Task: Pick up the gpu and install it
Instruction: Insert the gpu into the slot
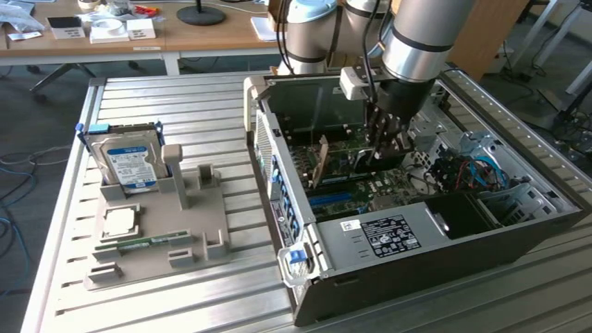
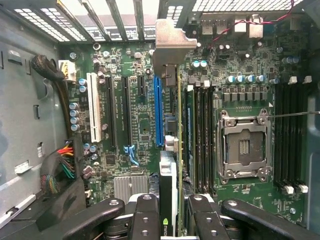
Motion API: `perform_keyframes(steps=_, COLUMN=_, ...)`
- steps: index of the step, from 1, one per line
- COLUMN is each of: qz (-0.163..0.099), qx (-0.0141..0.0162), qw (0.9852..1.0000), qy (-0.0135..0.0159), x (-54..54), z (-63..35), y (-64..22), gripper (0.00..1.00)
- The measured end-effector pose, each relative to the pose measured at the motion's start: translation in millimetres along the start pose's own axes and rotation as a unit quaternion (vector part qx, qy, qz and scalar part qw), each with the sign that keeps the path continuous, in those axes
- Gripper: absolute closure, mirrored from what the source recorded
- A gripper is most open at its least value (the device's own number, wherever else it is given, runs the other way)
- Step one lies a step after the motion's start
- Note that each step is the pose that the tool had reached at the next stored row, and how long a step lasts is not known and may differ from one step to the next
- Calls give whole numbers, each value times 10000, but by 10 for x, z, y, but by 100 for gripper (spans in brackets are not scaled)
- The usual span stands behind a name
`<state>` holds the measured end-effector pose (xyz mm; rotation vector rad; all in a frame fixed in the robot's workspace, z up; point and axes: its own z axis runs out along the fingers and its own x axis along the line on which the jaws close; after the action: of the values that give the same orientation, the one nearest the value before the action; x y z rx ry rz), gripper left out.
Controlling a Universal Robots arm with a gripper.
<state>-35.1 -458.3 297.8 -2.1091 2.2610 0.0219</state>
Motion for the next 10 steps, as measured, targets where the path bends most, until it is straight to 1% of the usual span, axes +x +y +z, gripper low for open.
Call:
perform_keyframes(steps=2, qz=0, qx=1, qw=10000, qy=-3, x=0, z=10, y=0, gripper=73)
perform_keyframes(steps=10, qz=0, qx=0, qw=10000, qy=0, x=35, z=64, y=7, gripper=73)
